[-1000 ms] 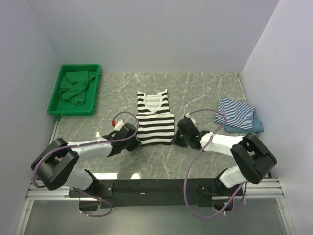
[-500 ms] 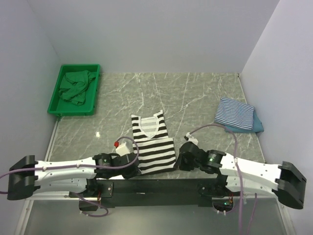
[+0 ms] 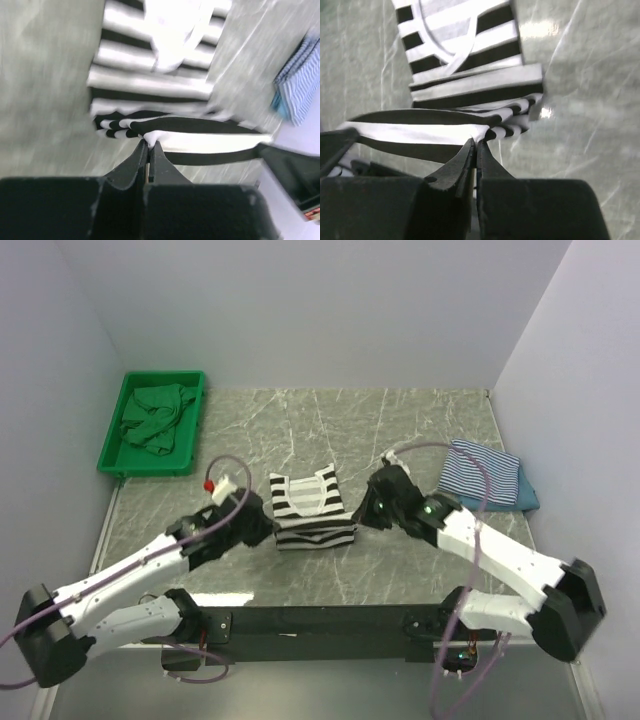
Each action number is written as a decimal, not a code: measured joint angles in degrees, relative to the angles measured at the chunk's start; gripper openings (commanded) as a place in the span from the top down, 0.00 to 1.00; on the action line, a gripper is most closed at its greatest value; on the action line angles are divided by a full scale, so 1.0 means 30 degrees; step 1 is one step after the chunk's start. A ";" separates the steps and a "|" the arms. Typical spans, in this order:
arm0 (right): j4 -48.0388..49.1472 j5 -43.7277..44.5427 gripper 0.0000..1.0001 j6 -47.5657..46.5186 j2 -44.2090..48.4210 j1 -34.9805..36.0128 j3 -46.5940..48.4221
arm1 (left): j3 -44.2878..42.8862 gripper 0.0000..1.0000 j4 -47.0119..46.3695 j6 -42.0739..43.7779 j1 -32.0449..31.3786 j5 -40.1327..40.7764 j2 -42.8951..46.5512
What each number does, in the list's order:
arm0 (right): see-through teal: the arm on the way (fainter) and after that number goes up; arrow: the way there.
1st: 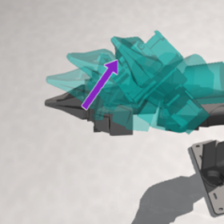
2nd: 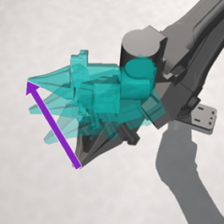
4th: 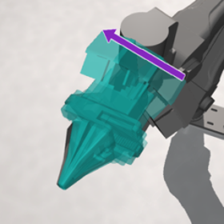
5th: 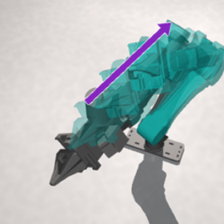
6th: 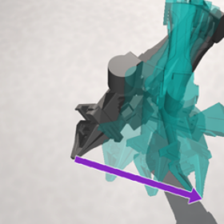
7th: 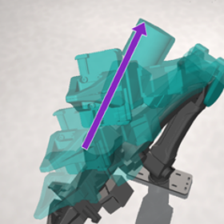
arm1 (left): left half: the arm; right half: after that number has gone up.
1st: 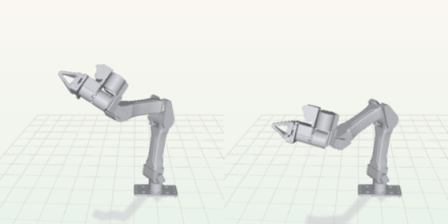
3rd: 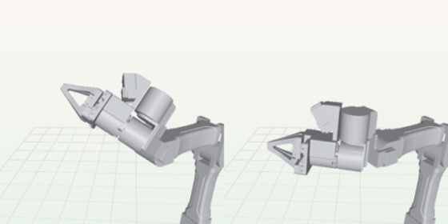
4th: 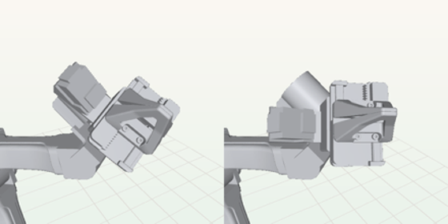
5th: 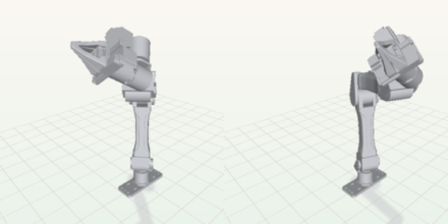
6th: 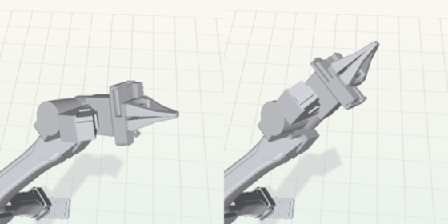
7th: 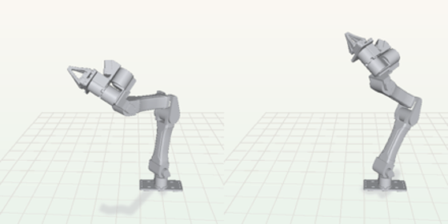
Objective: Fold and stack the tank tops
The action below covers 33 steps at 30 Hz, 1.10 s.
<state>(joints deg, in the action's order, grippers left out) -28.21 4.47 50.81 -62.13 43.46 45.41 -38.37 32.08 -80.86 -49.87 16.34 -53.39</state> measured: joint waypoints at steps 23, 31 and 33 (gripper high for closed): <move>0.1384 -0.3453 0.37 -0.5690 -1.7937 -0.6710 1.4608 | -0.9005 0.43 -0.8138 0.8575 1.1868 -0.5056 -1.6925; 0.3497 -0.5085 0.32 -0.7162 -1.3136 -0.7002 0.8058 | -0.8065 0.47 -0.7227 0.8415 1.0433 -0.4022 -1.2546; 0.4211 -0.5865 0.31 -0.7497 -1.2764 -0.7002 0.6921 | -0.6914 0.47 -0.7191 0.8196 0.9748 -0.3978 -1.1256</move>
<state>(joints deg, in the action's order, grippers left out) -15.57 -13.13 28.32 -100.42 22.46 66.17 -59.11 10.50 -56.27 -20.62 4.40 -87.15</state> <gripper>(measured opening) 0.678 0.534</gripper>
